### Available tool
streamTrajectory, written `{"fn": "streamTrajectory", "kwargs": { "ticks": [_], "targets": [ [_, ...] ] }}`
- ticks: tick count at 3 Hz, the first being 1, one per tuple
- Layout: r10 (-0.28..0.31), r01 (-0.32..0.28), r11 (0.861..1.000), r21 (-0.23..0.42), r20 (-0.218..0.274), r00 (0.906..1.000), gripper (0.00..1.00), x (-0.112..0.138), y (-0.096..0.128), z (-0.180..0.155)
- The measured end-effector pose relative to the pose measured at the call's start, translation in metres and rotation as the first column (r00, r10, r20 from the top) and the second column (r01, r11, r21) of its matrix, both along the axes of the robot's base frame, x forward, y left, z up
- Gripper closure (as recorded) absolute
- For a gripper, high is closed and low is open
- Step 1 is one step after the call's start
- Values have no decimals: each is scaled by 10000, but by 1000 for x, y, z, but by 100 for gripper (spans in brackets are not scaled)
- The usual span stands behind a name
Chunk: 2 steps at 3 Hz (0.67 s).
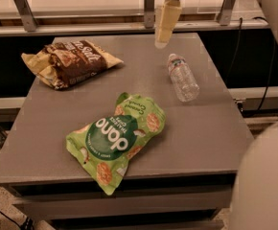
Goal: Move brown chip bag near green rice chip bag
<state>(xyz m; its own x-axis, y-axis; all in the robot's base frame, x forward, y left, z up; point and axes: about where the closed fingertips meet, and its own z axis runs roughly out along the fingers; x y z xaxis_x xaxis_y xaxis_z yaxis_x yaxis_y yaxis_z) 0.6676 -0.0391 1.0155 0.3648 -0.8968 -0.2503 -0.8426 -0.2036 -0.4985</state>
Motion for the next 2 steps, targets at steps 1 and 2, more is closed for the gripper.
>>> {"fn": "streamTrajectory", "kwargs": {
  "ticks": [1,2],
  "targets": [
    [360,-364,9987,365,107,9993,0,32,29,-9],
    [400,-398,9946,956,0,9992,0,64,51,-28]
  ]
}}
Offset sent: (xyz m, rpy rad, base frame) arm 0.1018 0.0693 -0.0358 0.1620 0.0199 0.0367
